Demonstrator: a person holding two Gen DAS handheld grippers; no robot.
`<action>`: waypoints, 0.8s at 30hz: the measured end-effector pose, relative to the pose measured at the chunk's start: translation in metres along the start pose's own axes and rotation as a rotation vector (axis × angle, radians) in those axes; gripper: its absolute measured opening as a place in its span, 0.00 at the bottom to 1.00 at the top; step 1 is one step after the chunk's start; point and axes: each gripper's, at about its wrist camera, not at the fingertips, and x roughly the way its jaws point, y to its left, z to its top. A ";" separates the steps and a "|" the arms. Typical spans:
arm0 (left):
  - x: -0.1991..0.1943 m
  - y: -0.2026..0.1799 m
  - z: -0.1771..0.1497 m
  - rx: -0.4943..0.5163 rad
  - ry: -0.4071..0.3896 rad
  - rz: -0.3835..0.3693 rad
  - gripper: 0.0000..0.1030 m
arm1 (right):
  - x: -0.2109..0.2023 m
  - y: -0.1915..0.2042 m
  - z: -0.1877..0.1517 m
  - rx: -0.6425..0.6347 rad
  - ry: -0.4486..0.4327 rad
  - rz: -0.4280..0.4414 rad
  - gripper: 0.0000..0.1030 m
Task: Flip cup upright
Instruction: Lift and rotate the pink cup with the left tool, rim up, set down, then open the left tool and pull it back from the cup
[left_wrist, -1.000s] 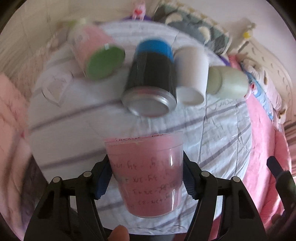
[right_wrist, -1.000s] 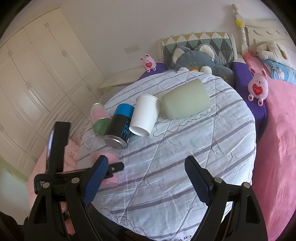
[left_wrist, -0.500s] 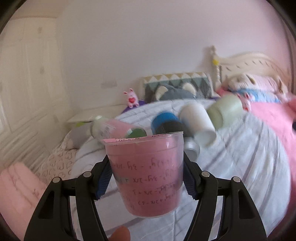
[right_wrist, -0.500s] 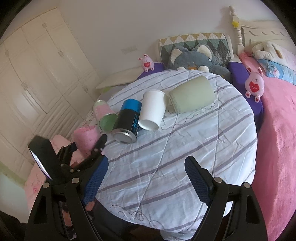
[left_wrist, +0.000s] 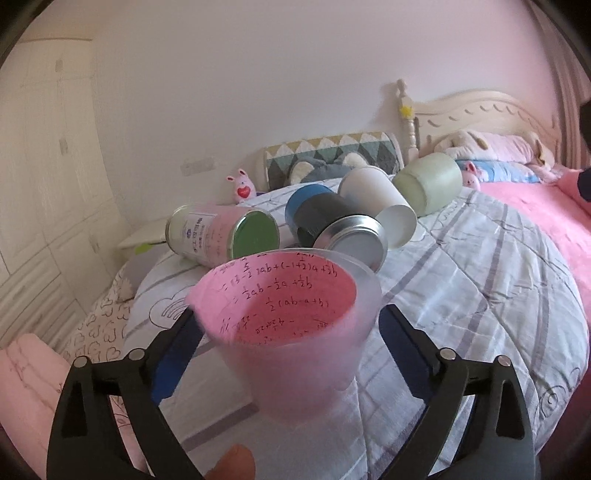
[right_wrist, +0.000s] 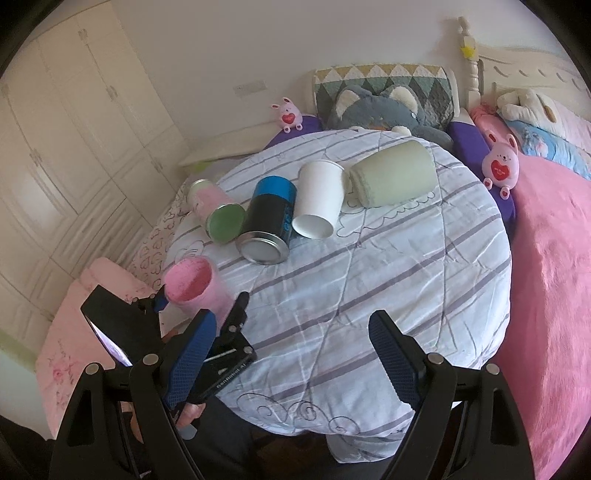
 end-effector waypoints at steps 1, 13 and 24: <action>-0.001 -0.001 -0.001 0.000 0.004 -0.004 0.97 | -0.001 0.003 0.000 -0.004 -0.004 -0.001 0.83; -0.040 0.030 0.048 -0.083 0.191 -0.058 1.00 | -0.038 0.022 0.008 -0.026 -0.140 -0.006 0.83; -0.096 0.075 0.078 -0.179 0.365 -0.044 1.00 | -0.069 0.048 -0.001 -0.123 -0.244 -0.114 0.83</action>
